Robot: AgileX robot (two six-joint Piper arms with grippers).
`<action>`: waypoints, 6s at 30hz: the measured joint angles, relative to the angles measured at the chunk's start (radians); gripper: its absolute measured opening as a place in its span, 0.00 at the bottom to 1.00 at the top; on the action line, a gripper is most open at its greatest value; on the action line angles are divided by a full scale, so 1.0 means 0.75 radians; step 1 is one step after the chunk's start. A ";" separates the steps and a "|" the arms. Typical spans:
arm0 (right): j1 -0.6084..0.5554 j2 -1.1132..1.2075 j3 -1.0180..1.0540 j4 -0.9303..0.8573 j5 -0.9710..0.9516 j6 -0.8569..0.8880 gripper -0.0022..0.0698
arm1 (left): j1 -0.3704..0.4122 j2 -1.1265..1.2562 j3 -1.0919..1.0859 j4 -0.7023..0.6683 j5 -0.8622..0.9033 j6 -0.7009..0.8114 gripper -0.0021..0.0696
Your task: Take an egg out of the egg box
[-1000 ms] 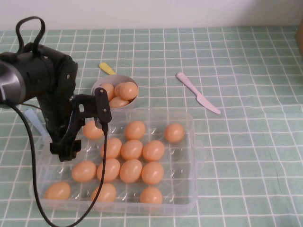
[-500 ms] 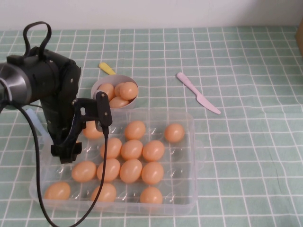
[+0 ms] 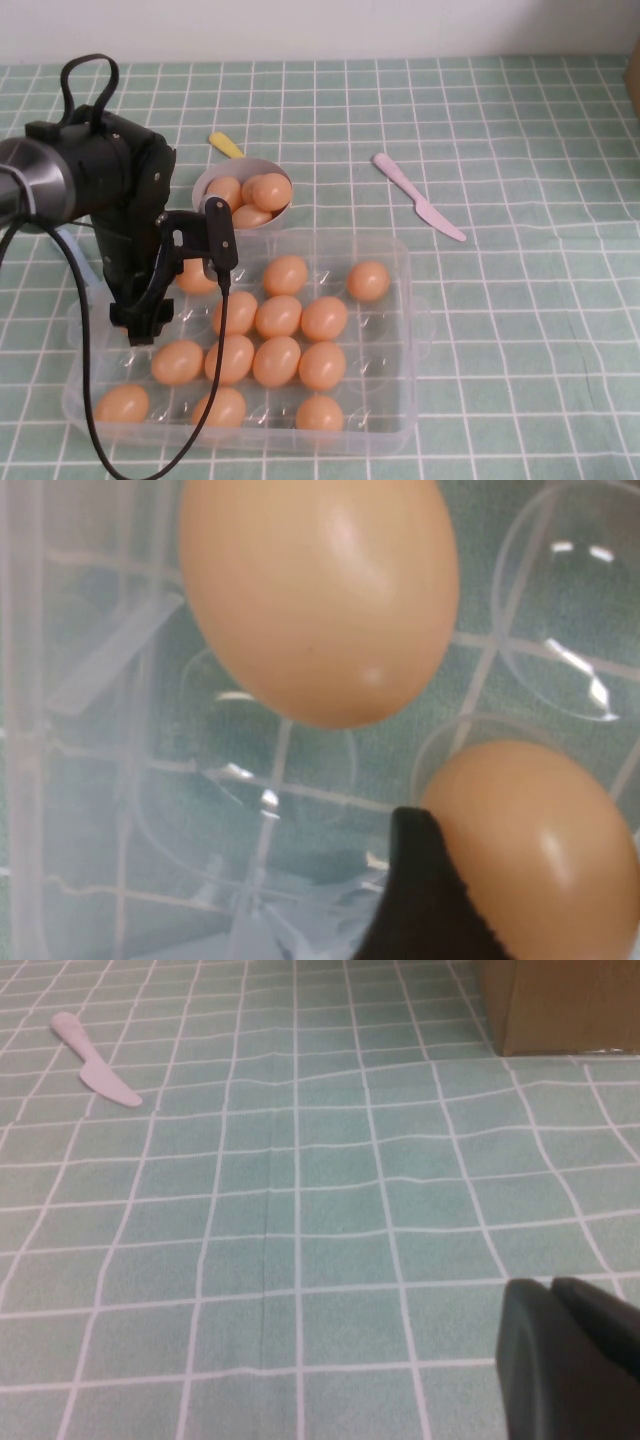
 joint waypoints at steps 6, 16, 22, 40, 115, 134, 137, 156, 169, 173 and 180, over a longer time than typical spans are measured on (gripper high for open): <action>0.000 0.000 0.000 0.000 0.000 0.000 0.01 | 0.000 0.000 0.000 0.009 -0.003 0.000 0.50; 0.000 0.000 0.000 0.000 0.000 0.000 0.01 | 0.000 0.000 -0.030 0.014 0.076 -0.012 0.50; 0.000 0.000 0.000 0.000 0.000 0.000 0.01 | 0.000 -0.064 -0.156 -0.013 0.181 -0.120 0.50; 0.000 0.000 0.000 0.003 0.000 0.000 0.01 | -0.009 -0.059 -0.409 -0.599 -0.335 -0.183 0.50; 0.000 0.000 0.000 0.005 0.000 0.000 0.01 | 0.124 0.346 -0.594 -0.631 -0.572 -0.236 0.55; 0.000 0.000 0.000 0.005 0.000 0.000 0.01 | 0.126 0.227 -0.594 -0.633 -0.530 -0.236 0.72; 0.000 0.000 0.000 0.005 0.000 0.000 0.01 | 0.126 0.142 -0.594 -0.633 -0.457 -0.242 0.71; 0.000 0.000 0.000 0.005 0.000 0.000 0.01 | 0.126 -0.950 0.270 -0.667 -0.638 -0.445 0.03; 0.000 0.000 0.000 0.005 0.000 0.000 0.01 | 0.126 -1.579 0.965 -0.794 -0.860 -0.535 0.03; 0.000 0.000 0.000 0.005 0.000 0.000 0.01 | 0.126 -1.726 1.077 -0.794 -0.906 -0.535 0.03; 0.000 0.000 0.000 0.005 0.000 0.000 0.01 | 0.126 -1.785 1.107 -0.789 -0.928 -0.535 0.03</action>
